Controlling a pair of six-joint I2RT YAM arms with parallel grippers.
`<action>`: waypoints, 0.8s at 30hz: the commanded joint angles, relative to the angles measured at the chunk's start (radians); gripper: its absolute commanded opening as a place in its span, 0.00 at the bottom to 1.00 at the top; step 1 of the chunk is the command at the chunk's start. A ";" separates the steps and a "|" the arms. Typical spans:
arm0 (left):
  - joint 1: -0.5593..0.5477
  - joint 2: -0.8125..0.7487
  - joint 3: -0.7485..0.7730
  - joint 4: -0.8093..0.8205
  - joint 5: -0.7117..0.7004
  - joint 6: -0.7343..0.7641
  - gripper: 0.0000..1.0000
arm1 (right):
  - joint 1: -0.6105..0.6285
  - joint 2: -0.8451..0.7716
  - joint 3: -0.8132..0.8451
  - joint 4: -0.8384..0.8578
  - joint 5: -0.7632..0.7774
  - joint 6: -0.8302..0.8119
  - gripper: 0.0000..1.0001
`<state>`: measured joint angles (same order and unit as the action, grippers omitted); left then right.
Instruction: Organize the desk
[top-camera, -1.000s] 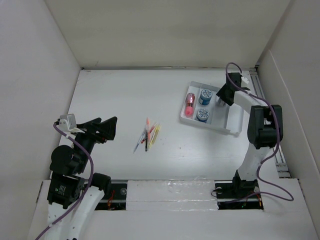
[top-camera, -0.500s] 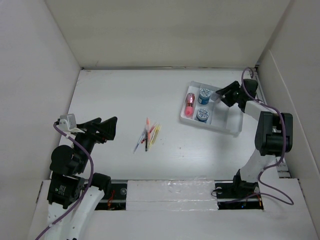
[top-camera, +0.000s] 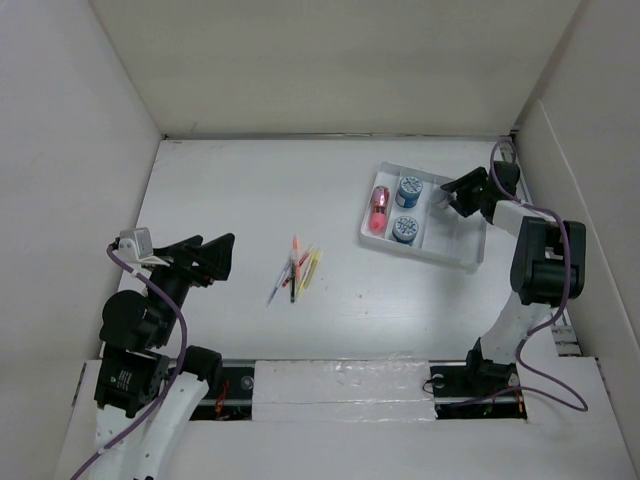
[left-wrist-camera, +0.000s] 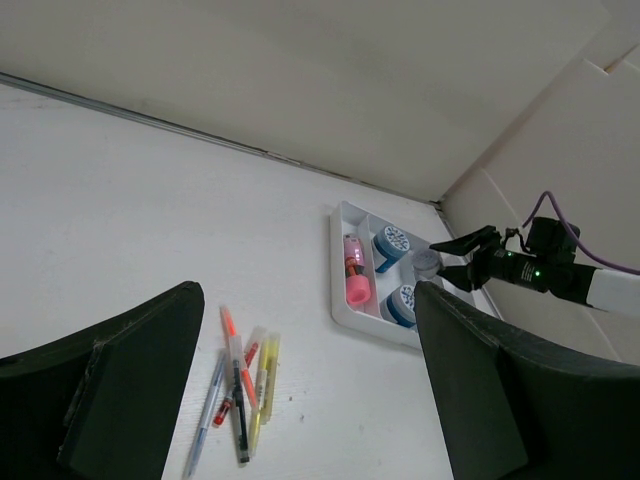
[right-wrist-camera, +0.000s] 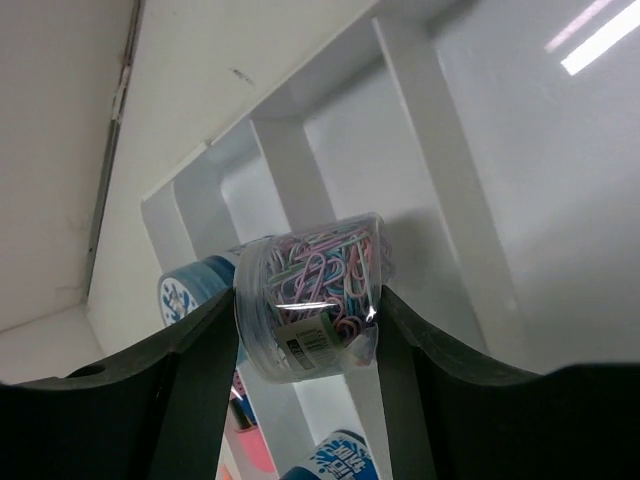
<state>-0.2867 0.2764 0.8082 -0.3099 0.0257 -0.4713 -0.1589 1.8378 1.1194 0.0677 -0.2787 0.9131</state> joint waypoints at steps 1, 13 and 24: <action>-0.005 -0.002 -0.007 0.052 0.010 0.014 0.82 | -0.013 -0.005 0.020 -0.043 0.062 -0.022 0.53; -0.005 -0.002 -0.010 0.054 0.014 0.013 0.83 | -0.051 -0.115 -0.069 -0.065 0.176 -0.046 0.72; -0.005 -0.003 -0.009 0.054 0.016 0.013 0.82 | 0.125 -0.239 -0.012 -0.252 0.570 -0.131 0.58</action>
<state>-0.2867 0.2764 0.8043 -0.3084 0.0265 -0.4713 -0.0929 1.5974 1.0512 -0.1066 0.1295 0.8318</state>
